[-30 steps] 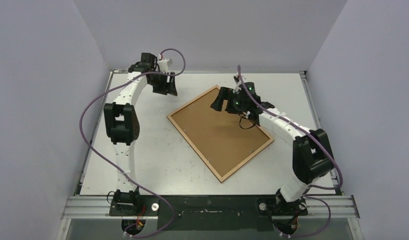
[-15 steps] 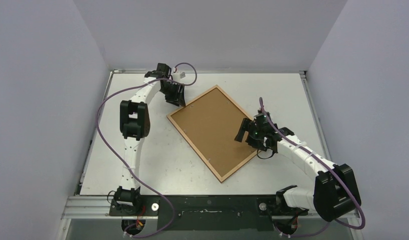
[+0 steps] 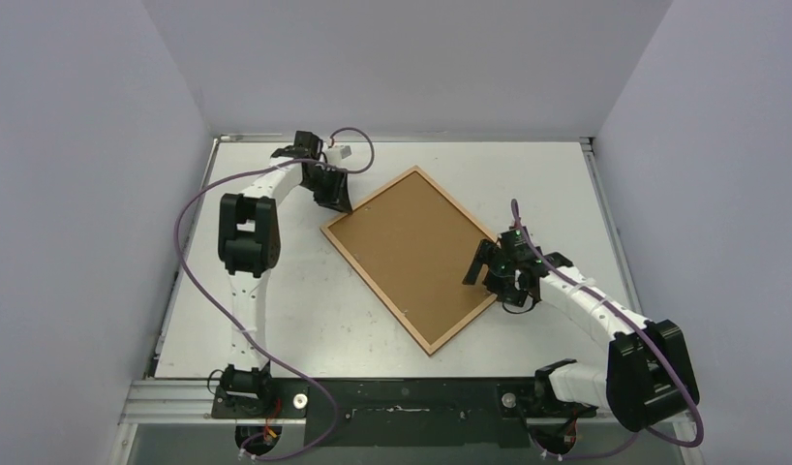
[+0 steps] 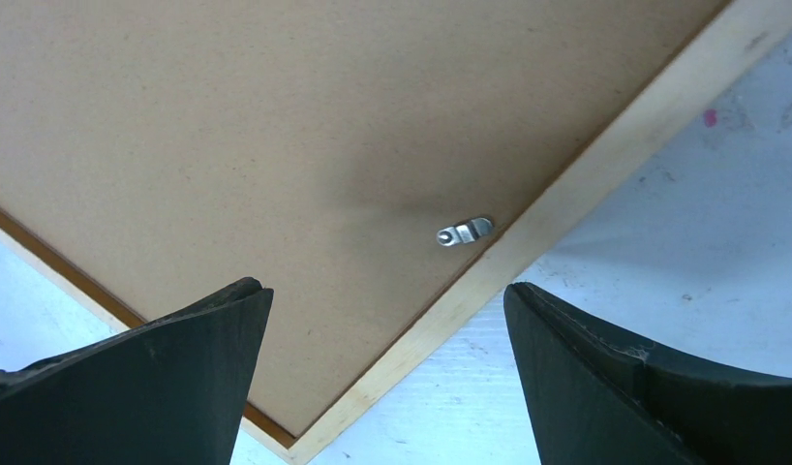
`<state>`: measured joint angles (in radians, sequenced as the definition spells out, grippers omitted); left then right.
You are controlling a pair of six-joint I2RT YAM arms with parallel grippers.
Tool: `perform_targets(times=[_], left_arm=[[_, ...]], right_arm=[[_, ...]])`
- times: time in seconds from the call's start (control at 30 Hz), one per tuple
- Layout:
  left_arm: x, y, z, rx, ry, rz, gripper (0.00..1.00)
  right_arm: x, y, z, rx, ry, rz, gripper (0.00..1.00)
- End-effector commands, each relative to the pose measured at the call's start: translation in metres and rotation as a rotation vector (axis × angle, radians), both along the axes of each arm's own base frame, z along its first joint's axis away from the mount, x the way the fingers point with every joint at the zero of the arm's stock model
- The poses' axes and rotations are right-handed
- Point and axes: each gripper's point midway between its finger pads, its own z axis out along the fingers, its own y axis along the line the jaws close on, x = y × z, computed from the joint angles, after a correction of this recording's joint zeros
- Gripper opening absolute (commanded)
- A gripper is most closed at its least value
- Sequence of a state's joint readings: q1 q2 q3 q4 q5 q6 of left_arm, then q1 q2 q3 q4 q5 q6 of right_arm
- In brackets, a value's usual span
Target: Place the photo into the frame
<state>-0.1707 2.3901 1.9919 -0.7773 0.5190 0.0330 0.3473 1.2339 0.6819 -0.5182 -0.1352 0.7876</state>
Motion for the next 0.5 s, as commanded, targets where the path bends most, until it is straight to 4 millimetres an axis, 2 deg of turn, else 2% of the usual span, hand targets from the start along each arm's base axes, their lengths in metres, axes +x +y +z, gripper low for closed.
perform_targets(times=[0.0, 0.1, 0.2, 0.33, 0.47], left_arm=[[-0.015, 0.027, -0.002, 0.038, 0.019, 0.037, 0.23], [-0.024, 0.03, -0.004, 0.032, 0.033, 0.036, 0.22], [-0.034, 0.03, -0.005, 0.025, 0.054, 0.031, 0.21], [-0.052, 0.03, 0.0, 0.001, 0.069, 0.025, 0.19], [-0.075, 0.031, 0.001, -0.012, 0.094, 0.014, 0.18]], right_arm=[[-0.005, -0.006, -0.001, 0.003, 0.008, -0.03, 0.96], [-0.009, -0.009, -0.003, 0.0, 0.01, -0.04, 0.96], [-0.003, -0.007, -0.004, 0.027, -0.017, -0.052, 0.96], [0.021, 0.0, -0.004, 0.076, -0.07, -0.054, 0.96], [0.054, 0.008, 0.006, 0.102, -0.13, -0.041, 0.96]])
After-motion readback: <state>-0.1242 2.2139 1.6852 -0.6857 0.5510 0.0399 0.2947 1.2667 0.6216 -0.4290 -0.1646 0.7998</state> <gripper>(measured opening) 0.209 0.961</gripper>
